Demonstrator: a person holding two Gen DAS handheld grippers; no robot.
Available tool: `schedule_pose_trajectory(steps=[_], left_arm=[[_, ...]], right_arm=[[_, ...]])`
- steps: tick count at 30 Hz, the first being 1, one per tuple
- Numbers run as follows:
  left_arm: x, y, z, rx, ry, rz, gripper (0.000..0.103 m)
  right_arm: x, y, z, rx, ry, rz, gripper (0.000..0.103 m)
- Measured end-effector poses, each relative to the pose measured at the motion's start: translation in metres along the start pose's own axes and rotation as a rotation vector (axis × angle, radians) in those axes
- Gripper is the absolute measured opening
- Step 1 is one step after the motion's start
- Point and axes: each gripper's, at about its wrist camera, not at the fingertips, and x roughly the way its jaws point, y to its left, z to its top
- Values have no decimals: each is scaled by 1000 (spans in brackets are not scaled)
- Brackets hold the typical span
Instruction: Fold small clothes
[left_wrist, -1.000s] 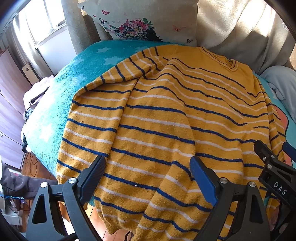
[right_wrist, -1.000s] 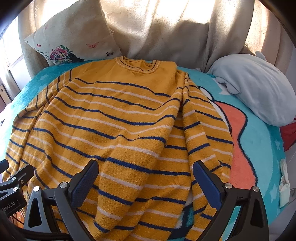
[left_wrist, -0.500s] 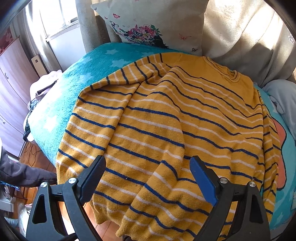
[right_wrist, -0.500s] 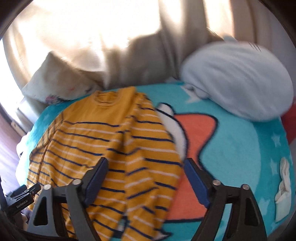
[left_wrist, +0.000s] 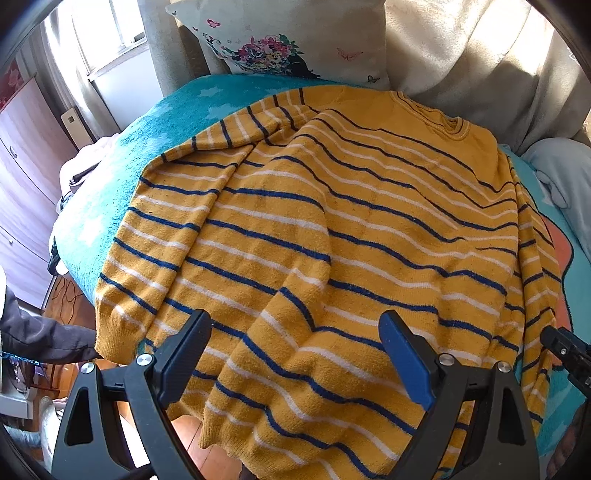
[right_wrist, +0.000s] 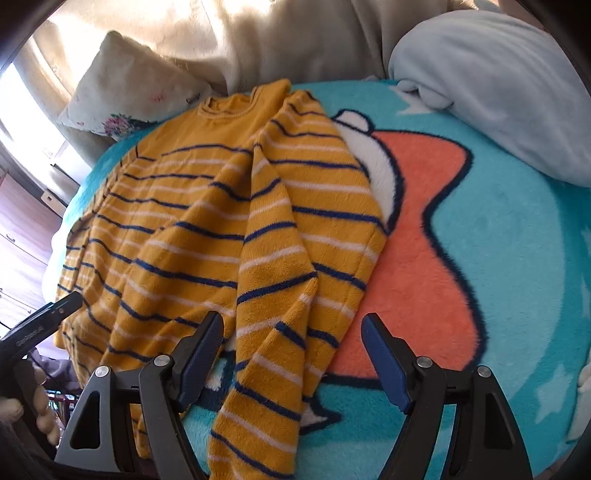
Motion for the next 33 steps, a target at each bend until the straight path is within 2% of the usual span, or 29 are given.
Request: schedule_pose_trajectory(steps=[1, 2, 3, 5, 6, 9, 11, 13, 15, 17, 18, 19, 20, 21, 22, 24, 26, 27, 28, 29, 33], left_arm=[[0, -3, 0, 4, -1, 2, 92], [-1, -4, 0, 7, -2, 3, 92], [-3, -5, 1, 11, -7, 4, 92], [-7, -6, 4, 11, -27, 8, 92], [-10, -5, 6, 8, -37, 11, 92], [-16, 2, 15, -14, -59, 15, 92], [-18, 8, 20, -34, -66, 17, 92], [-19, 14, 23, -46, -68, 22, 92], [-19, 19, 25, -56, -66, 32, 92], [-19, 26, 25, -71, -64, 39, 92], [-19, 30, 25, -80, -62, 44, 92], [-19, 34, 25, -90, -59, 48, 92], [-19, 39, 25, -101, -57, 51, 92], [-18, 43, 25, -112, -55, 55, 92], [-18, 47, 25, -121, -53, 58, 92], [-17, 56, 25, -144, -45, 60, 92], [-16, 64, 24, -166, -37, 64, 92], [-16, 66, 23, -172, -36, 64, 92], [-17, 69, 22, -176, -36, 66, 92], [-18, 71, 20, -177, -37, 68, 92], [-22, 75, 9, -169, -35, 79, 92]], right_arm=[[6, 3, 1, -15, 10, 0, 28], [13, 5, 3, -27, 41, -5, 5], [16, 3, 5, -17, 62, -12, 6], [-1, -13, 9, 20, 20, 2, 5], [-12, -23, 14, 29, -9, -30, 5], [-39, -69, 33, 99, -95, -163, 5], [-54, -114, 50, 181, -143, -287, 5], [-61, -160, 67, 249, -180, -447, 5], [-59, -186, 77, 282, -169, -528, 7], [-60, -203, 79, 353, -164, -537, 9], [-68, -202, 77, 383, -197, -537, 17], [-78, -194, 73, 392, -231, -531, 37], [-85, -184, 69, 390, -252, -497, 48], [-92, -169, 63, 380, -274, -419, 61], [-94, -146, 56, 352, -276, -290, 61], [-73, -93, 41, 256, -163, -6, 61], [-44, -51, 24, 180, -36, 165, 55], [-27, -29, 14, 142, 31, 238, 48], [-9, -7, 5, 111, 94, 293, 45], [6, 11, -2, 83, 143, 303, 45], [37, 52, -20, 5, 195, 302, 47]])
